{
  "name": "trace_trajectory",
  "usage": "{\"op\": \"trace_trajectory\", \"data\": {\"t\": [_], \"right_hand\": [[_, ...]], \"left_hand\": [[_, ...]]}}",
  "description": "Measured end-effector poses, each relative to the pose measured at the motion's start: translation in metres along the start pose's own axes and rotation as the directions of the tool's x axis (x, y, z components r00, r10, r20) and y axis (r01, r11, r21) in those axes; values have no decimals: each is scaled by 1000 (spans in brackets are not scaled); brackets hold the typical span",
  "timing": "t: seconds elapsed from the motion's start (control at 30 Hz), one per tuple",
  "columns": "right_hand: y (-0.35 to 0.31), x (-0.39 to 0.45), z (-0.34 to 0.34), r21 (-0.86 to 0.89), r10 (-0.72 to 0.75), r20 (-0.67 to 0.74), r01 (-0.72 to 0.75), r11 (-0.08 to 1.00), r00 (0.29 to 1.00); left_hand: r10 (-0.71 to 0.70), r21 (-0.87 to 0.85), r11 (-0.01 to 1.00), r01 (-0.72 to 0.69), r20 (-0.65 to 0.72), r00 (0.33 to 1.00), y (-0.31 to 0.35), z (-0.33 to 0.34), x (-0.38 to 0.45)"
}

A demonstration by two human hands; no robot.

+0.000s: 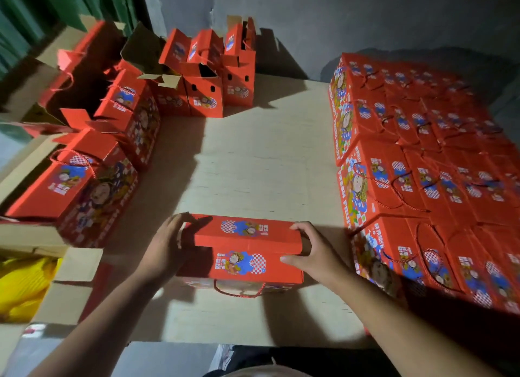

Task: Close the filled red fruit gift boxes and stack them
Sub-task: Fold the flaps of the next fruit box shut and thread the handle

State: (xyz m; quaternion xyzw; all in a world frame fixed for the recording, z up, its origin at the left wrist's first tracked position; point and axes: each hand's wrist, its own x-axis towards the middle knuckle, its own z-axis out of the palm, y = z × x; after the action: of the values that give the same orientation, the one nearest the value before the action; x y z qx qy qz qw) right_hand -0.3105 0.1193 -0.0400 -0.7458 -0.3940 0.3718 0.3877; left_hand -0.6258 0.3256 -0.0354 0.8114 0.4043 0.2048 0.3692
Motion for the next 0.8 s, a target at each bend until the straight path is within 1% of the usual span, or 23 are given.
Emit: {"op": "trace_trajectory", "data": {"t": [0.03,0.1,0.17,0.27,0.37,0.43,0.47,0.5,0.53,0.57,0.6,0.63,0.7,0.77,0.8], "right_hand": [[0,-1,0,-85,-36,5,37,996,999],[1,1,-2,-248,-110,40,116,962,993],[1,4,-3,-370,-155,72,170,913,985],[-6,11,-3,-488,-181,118,216,846,976],[-11,15,0,-586,-205,162,261,767,965],[-14,16,2,-681,-271,170,312,662,948],[-14,16,4,-738,-331,167,340,583,929],[-15,17,5,-797,-377,194,369,478,906],[-17,17,6,-848,-359,258,388,360,897],[-18,17,8,-877,-287,321,398,271,903],[-15,16,11,-887,-223,351,399,232,909],[-13,16,13,-894,-198,349,389,225,916],[-12,16,16,-904,-227,281,337,265,933],[-16,12,17,-874,-274,221,315,369,936],[-16,10,17,-850,-329,217,344,398,919]], "left_hand": [[33,59,998,-35,38,999,-1,-1,-3],[109,102,987,-121,119,987,-6,0,-7],[168,131,974,-186,137,976,-8,2,-8],[138,194,967,-164,143,980,0,5,1],[101,269,949,-163,230,968,13,10,13],[93,382,902,-200,282,955,19,15,19],[94,441,870,-221,293,951,21,18,21],[94,489,839,-238,301,949,22,19,21],[97,524,814,-251,305,948,24,21,20],[105,546,795,-263,303,947,24,22,19],[116,563,781,-272,298,948,23,25,17],[119,582,766,-274,291,949,23,27,15],[114,612,744,-266,276,954,20,31,13],[111,616,745,-256,264,958,19,34,12],[110,611,750,-253,262,959,19,34,12]]}}
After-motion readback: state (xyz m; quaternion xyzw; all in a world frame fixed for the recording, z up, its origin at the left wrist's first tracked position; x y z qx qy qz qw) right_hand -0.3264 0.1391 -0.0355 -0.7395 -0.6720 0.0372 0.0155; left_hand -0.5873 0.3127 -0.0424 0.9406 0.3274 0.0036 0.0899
